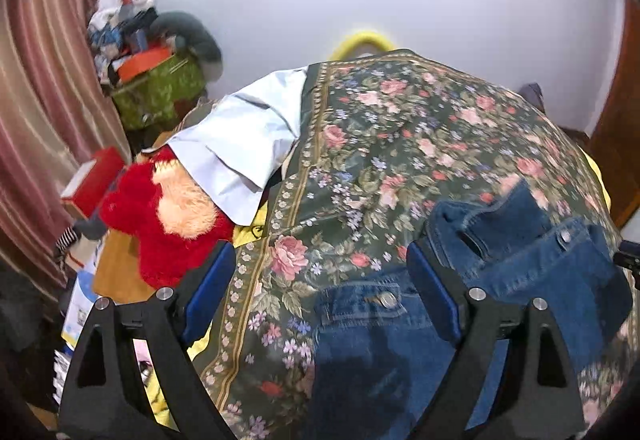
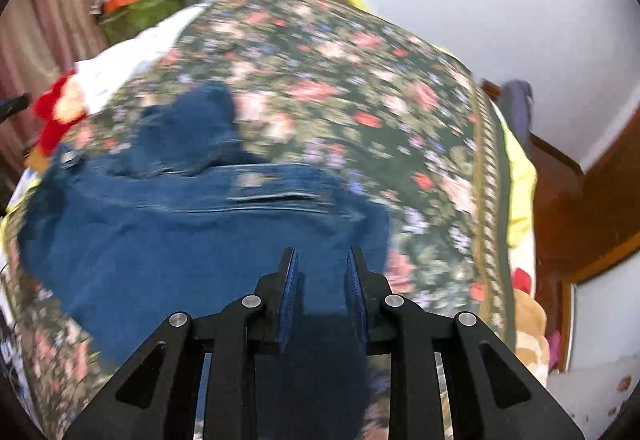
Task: Fold large clothes
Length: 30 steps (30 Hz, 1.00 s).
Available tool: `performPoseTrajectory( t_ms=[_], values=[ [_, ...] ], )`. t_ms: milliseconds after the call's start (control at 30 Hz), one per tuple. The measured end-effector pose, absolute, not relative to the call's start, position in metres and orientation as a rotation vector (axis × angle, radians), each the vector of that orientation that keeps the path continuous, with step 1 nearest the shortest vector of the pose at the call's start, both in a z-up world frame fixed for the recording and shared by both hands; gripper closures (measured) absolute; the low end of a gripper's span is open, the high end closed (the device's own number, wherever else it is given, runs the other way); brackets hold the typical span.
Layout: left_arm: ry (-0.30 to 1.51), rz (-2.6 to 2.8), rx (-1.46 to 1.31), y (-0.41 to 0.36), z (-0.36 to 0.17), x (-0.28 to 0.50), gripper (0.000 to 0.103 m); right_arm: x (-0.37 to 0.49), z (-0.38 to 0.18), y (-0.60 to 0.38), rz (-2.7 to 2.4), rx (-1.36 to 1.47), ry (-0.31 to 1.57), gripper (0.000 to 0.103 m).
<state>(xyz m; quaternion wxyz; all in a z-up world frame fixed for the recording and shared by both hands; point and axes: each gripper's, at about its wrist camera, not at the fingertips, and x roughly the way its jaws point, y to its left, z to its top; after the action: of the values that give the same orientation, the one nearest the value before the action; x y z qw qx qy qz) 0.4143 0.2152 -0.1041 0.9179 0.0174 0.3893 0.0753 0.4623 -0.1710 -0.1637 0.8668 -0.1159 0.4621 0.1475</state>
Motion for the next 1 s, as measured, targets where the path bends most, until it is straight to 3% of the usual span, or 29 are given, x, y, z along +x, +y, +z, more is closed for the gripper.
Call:
performPoseTrajectory(
  t_ms=[233,433,500,733,1000],
  values=[
    [0.921,-0.008,0.156,0.157,-0.161,0.385,0.015,0.421,-0.178,-0.095,0.532,-0.171,1.005,0.082],
    [1.07,-0.017,0.251,0.138,-0.239,0.371,0.015,0.411,-0.237,-0.042,0.578,-0.352,1.138,0.082],
    [1.072,0.015,0.282,0.145,-0.254,0.368,0.01,0.407,-0.247,-0.042,0.604,-0.387,1.125,0.082],
    [1.044,0.014,0.168,0.179,-0.244,0.358,0.008,0.394,-0.233,-0.085,0.535,-0.499,1.043,0.082],
    [1.027,0.089,0.101,0.191,-0.227,0.338,0.008,0.4,-0.211,-0.165,0.385,-0.395,1.062,0.082]
  ],
)
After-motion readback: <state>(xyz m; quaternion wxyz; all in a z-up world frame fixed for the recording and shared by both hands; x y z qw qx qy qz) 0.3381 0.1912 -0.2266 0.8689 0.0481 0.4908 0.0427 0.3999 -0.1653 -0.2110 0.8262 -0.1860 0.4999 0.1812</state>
